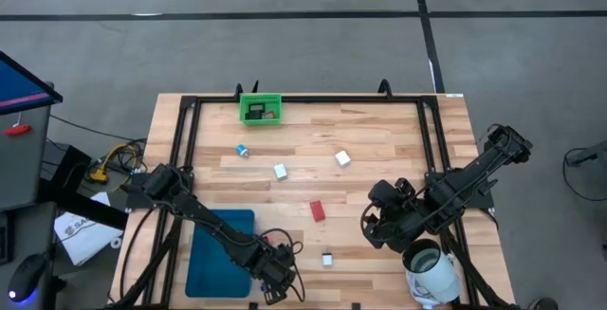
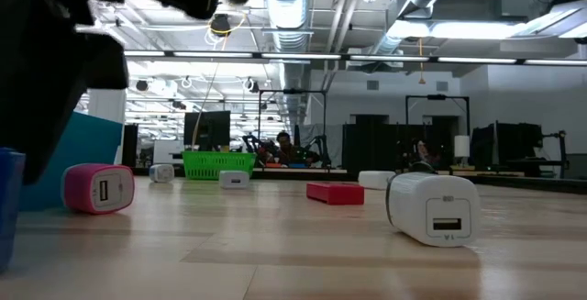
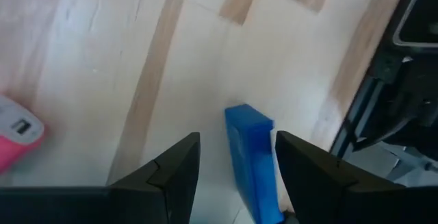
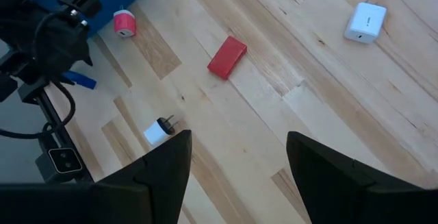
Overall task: Pick & Place Office items
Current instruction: Put the blue digital clock into the green bin
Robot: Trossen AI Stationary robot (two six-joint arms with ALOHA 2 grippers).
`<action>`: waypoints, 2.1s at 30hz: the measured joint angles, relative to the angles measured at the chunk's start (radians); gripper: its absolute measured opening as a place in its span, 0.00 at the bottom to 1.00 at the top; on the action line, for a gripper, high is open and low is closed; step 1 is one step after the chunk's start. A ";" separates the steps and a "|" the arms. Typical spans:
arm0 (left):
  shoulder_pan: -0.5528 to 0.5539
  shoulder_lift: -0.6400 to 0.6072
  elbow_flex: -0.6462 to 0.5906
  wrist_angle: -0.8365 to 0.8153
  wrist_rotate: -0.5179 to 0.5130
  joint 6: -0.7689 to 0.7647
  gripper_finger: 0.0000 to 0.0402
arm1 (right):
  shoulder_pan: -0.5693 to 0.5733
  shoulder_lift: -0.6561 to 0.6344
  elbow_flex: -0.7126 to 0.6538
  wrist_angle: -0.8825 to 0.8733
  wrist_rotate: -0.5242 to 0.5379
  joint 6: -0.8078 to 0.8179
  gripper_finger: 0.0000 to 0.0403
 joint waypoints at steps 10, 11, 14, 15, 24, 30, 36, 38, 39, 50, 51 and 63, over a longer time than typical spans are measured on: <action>-0.002 0.000 -0.003 0.011 0.003 -0.002 0.46 | 0.000 0.000 0.000 0.003 0.000 0.000 0.57; -0.001 0.000 -0.003 0.012 0.003 -0.002 0.46 | 0.000 0.000 0.000 0.004 0.000 0.000 0.57; -0.001 0.000 -0.007 0.016 0.002 -0.003 0.46 | 0.000 0.000 0.000 0.008 0.000 0.000 0.57; 0.001 0.000 -0.013 0.021 0.003 -0.009 0.46 | 0.000 0.000 0.000 0.007 0.000 0.000 0.57; 0.002 -0.004 -0.063 0.079 0.005 -0.052 0.41 | 0.000 0.000 0.000 0.007 0.004 0.001 0.57; 0.018 -0.006 -0.064 0.096 0.006 -0.058 0.16 | 0.000 0.000 0.000 0.008 0.004 0.008 0.57; 0.023 -0.037 -0.065 0.095 0.005 -0.046 0.13 | 0.000 0.000 0.000 0.007 0.003 0.015 0.57; 0.023 -0.050 -0.066 0.102 0.003 -0.046 0.13 | 0.000 0.000 0.000 0.008 0.003 0.015 0.57; 0.024 -0.060 -0.066 0.100 -0.003 -0.046 0.13 | 0.000 0.000 0.000 0.008 0.003 0.015 0.57; 0.146 -0.321 -0.064 0.010 -0.375 -0.044 0.13 | 0.014 0.000 0.000 0.025 0.021 0.038 0.57; 0.172 -0.348 -0.064 -0.036 -0.417 -0.041 0.13 | 0.020 0.000 0.000 0.031 0.026 0.043 0.57; 0.773 -0.495 -0.064 -0.275 -0.519 0.345 0.13 | 0.062 0.000 0.000 0.031 0.086 0.230 0.57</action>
